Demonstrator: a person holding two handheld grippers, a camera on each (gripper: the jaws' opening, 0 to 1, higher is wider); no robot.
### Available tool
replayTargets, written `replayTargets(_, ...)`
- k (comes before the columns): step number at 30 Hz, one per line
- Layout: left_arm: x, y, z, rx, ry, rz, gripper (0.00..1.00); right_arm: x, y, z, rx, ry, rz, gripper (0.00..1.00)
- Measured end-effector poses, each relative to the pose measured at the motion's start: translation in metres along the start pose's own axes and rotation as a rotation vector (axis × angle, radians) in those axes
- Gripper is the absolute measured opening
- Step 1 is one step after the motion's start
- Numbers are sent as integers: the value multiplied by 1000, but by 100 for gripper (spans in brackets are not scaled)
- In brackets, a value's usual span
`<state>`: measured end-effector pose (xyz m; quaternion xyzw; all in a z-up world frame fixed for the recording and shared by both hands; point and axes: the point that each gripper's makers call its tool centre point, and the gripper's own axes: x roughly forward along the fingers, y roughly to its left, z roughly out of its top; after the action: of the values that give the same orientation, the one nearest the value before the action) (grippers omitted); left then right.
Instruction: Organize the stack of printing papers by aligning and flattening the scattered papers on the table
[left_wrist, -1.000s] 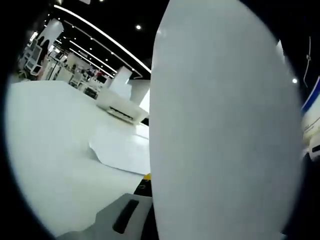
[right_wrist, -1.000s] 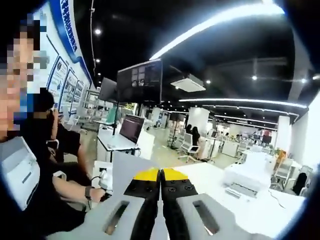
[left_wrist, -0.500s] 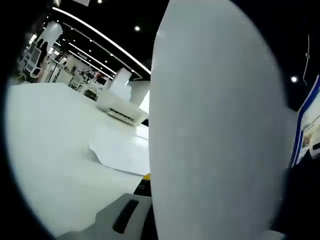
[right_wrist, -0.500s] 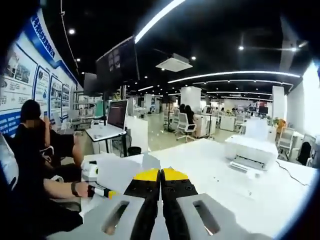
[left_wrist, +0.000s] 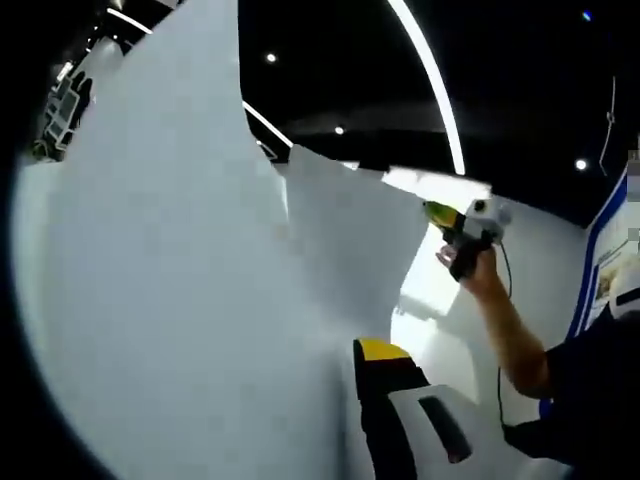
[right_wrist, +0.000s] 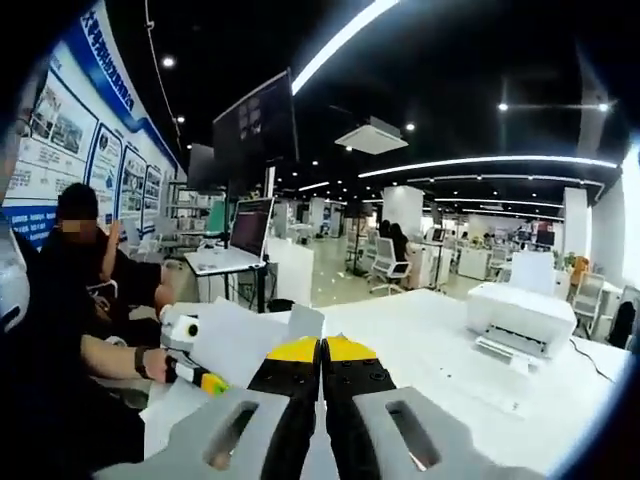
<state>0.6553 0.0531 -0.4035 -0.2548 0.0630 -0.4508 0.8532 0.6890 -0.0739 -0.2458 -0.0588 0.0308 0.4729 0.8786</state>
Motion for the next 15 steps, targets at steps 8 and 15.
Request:
replayTargets(8,3,-8,-4,12,17,-33,22,5,22,0,-14,-22,105,0)
replayTargets(15,2,-9,-5,12,17,-33,22,11,35,3,76,-39,199,0)
